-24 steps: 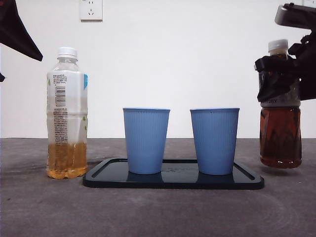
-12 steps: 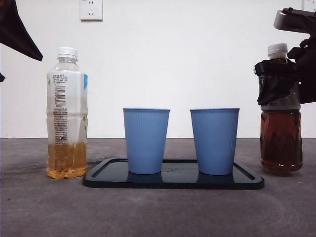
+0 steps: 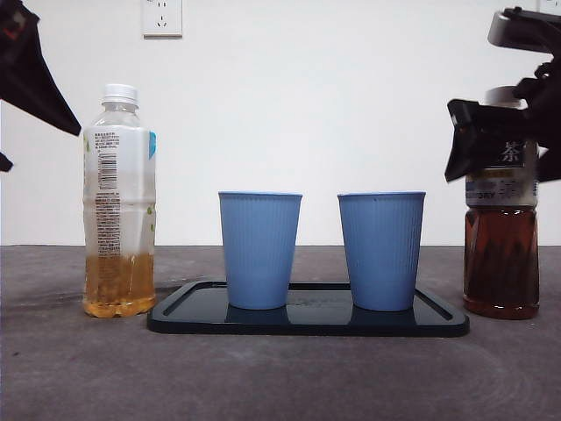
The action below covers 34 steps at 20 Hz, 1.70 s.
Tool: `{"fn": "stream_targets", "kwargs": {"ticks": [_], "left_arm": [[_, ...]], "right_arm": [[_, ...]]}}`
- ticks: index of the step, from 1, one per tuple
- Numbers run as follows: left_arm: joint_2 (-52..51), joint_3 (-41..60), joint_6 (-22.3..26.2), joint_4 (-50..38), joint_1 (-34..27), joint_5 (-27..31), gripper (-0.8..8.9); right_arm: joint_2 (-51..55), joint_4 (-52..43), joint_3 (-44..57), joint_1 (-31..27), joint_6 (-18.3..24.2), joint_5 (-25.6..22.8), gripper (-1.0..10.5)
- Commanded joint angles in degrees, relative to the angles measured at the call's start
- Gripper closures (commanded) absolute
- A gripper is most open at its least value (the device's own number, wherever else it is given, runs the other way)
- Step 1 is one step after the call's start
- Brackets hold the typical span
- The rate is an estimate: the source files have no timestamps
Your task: Pour the drink into the cup
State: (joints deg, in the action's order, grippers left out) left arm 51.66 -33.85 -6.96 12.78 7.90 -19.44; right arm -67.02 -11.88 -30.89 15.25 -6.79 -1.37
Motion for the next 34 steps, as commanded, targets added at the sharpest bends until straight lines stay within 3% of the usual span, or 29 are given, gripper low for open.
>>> {"fn": "stream_targets", "kwargs": {"ticks": [1, 5, 11, 16, 24, 27, 34], "left_arm": [[0.85, -0.48, -0.17, -0.31, 0.72, -0.15, 3.45], [0.90, -0.48, -0.15, -0.31, 1.60, -0.13, 3.45], [0.90, -0.48, 0.52, 0.11, 3.26, -0.13, 3.45], [1.99, -0.48, 6.05, -0.94, 4.42, -0.13, 3.44], [11.10, -0.48, 8.07, -12.22, 7.06, 1.99, 3.43], [14.34, -0.48, 8.15, -16.00, 7.23, 4.85, 3.37], [20.09, -0.48, 8.22, -26.18, 8.92, 4.83, 3.37]], "right_arm": [[1.84, 5.31, -2.49, -0.07, -0.74, -0.07, 4.4], [5.66, 15.10, -5.88, -0.07, -0.76, 1.51, 4.4], [13.97, 42.75, -17.90, 0.00, -1.99, 3.34, 4.4], [21.31, 59.80, -25.83, 0.00, -1.90, 3.37, 4.4], [32.68, 64.67, -26.97, -0.02, -2.36, 3.50, 4.4], [33.53, 64.67, -26.97, -0.02, -2.38, 3.50, 4.4], [33.44, 64.61, -26.97, -0.02, -2.38, 3.26, 4.4]]}}
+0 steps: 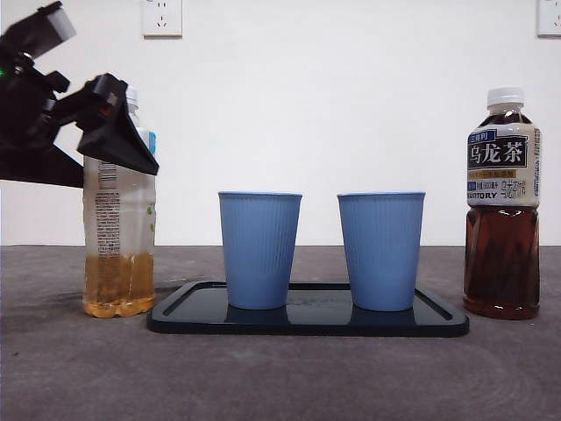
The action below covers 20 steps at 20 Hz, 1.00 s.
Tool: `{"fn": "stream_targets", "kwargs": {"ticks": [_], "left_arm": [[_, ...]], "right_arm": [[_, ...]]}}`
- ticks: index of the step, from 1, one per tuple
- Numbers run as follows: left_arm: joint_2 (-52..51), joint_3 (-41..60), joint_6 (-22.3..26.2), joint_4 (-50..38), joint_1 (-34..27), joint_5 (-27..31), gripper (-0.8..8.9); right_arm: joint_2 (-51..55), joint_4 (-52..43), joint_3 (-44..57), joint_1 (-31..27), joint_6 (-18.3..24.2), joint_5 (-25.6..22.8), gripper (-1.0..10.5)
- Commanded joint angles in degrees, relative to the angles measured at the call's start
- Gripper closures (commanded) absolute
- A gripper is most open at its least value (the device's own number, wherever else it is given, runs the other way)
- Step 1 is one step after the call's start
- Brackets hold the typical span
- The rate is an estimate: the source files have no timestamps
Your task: Pour the drink into the cup
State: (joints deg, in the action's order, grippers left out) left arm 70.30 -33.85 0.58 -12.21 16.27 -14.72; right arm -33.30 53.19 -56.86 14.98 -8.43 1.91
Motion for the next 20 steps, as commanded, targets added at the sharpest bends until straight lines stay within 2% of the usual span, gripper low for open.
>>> {"fn": "stream_targets", "kwargs": {"ticks": [1, 4, 8, 10, 12, 15, 20], "left_arm": [[2.03, -0.48, 0.68, -1.77, 0.79, 0.11, 3.37], [3.56, -0.48, 0.66, -4.09, 1.11, 0.13, 3.54], [3.65, -0.48, 0.72, -4.39, 1.09, 0.28, 5.31], [3.63, -0.50, 0.92, -5.03, 1.11, 0.35, 5.78], [3.13, -0.77, 0.76, -5.05, 1.11, 0.35, 5.79], [1.60, -4.61, 1.79, 3.34, 1.64, 2.67, 5.78], [0.83, -17.38, 5.79, 27.26, 5.03, 8.68, 5.78]], "right_arm": [[-0.28, -0.46, -1.01, 0.24, -0.74, -0.02, 4.4], [-0.28, -0.48, -1.01, 0.24, -0.92, -0.02, 4.4], [-0.28, -0.48, -1.01, 0.24, -1.49, 0.00, 4.4], [-0.28, -0.48, -1.01, 0.24, -1.66, 0.00, 4.4], [-0.28, -0.48, -1.01, 0.24, -1.66, 0.00, 4.4], [-0.28, -0.48, -1.01, 0.24, -1.64, 0.00, 4.4], [-0.28, -0.50, -1.01, 0.24, -1.64, 0.02, 4.4]]}}
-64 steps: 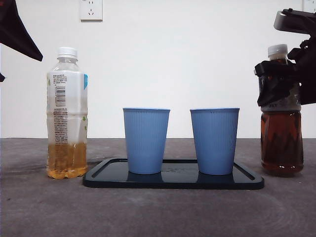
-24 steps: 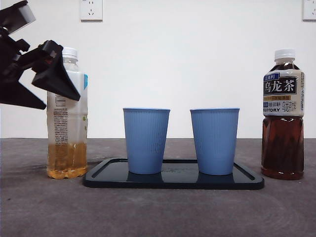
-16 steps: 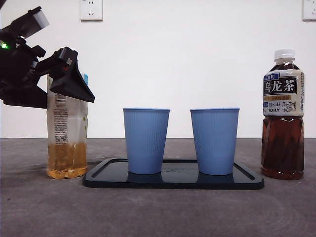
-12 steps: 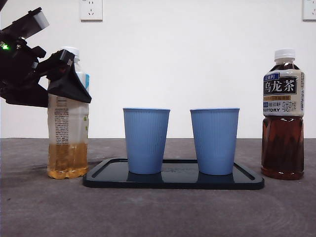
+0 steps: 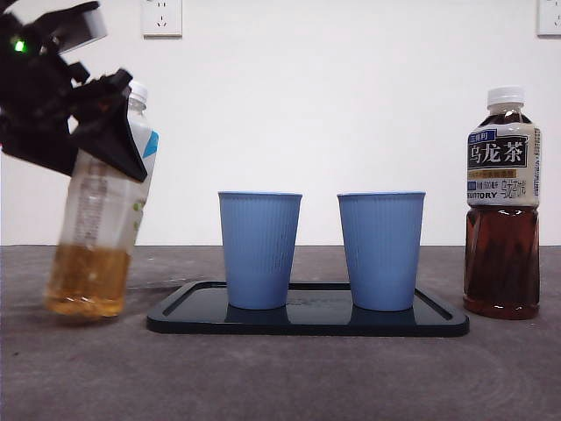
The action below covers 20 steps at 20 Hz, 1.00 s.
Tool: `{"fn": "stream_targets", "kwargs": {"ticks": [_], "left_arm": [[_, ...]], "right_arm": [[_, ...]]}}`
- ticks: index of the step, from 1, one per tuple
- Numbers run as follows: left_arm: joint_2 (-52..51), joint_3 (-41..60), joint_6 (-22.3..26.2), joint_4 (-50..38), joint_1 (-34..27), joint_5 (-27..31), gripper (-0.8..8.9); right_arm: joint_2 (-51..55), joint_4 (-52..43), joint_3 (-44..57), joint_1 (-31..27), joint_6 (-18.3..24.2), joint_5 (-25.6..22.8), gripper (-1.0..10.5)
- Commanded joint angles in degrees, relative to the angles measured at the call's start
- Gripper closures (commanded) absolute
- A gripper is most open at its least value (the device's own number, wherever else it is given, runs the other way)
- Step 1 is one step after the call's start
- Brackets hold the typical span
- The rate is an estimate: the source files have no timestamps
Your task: Pour the drink into the cup
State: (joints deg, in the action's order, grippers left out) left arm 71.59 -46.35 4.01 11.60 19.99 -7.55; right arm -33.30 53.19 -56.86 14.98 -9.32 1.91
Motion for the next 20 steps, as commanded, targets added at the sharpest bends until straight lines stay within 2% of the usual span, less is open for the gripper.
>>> {"fn": "stream_targets", "kwargs": {"ticks": [1, 6, 12, 17, 20], "left_arm": [[-0.42, -7.19, 3.54, 7.13, 2.54, 3.78, 5.78], [1.88, -17.92, 6.58, 20.85, 9.42, 16.02, 5.79], [13.05, -31.87, 11.56, 34.95, 15.78, 29.66, 5.79], [20.85, -38.95, 12.04, 41.03, 18.62, 36.30, 5.79], [24.46, -39.23, 13.46, 42.64, 20.61, 43.01, 5.79]], "right_arm": [[-0.28, -0.50, -1.01, 0.24, -0.76, 0.00, 4.4], [-0.26, -0.46, -1.01, 0.24, -0.76, 0.02, 4.4], [-0.26, -0.50, -1.01, 0.24, -0.76, 0.02, 4.4], [-0.28, -0.48, -1.01, 0.24, -0.76, 0.02, 4.4], [-0.28, -0.52, -0.98, 0.24, -0.76, 0.02, 4.4]]}}
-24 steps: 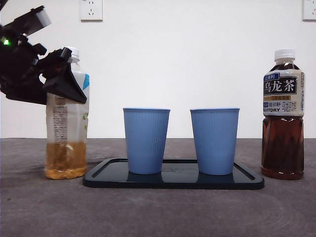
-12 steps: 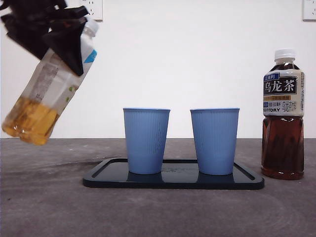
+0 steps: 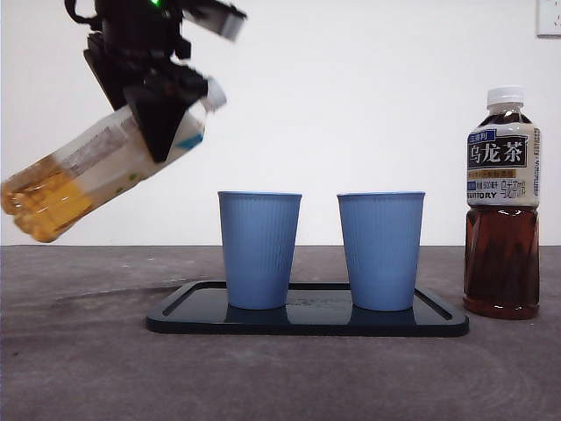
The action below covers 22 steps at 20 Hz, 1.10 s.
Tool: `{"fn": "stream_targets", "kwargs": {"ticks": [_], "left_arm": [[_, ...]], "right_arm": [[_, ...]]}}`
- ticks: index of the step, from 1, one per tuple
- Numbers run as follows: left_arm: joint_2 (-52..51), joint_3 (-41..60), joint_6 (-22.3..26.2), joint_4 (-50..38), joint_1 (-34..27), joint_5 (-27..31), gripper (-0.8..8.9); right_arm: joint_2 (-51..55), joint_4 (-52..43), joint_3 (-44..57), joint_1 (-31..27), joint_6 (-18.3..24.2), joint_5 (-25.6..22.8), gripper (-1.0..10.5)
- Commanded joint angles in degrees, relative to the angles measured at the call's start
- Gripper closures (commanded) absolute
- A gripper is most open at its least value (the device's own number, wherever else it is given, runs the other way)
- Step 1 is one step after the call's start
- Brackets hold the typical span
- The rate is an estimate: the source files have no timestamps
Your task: Pour the drink into the cup
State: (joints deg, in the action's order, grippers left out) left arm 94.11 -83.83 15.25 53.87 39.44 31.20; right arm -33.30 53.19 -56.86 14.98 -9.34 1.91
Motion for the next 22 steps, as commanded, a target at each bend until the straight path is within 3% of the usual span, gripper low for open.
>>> {"fn": "stream_targets", "kwargs": {"ticks": [1, 8, 22], "left_arm": [[2.97, -1.75, 2.49, 0.81, 1.77, 6.95, 5.79], [6.14, -1.75, 5.44, -0.20, 4.79, 18.29, 5.80], [12.17, -1.75, 11.37, -0.70, 9.16, 29.22, 5.80]], "right_arm": [[-0.26, -0.55, -0.98, 0.24, -0.74, 0.02, 4.4], [-0.28, -0.68, -0.98, 0.24, -0.72, 0.02, 4.4], [-0.26, -0.42, -0.98, 0.26, -0.74, 0.09, 4.4]]}}
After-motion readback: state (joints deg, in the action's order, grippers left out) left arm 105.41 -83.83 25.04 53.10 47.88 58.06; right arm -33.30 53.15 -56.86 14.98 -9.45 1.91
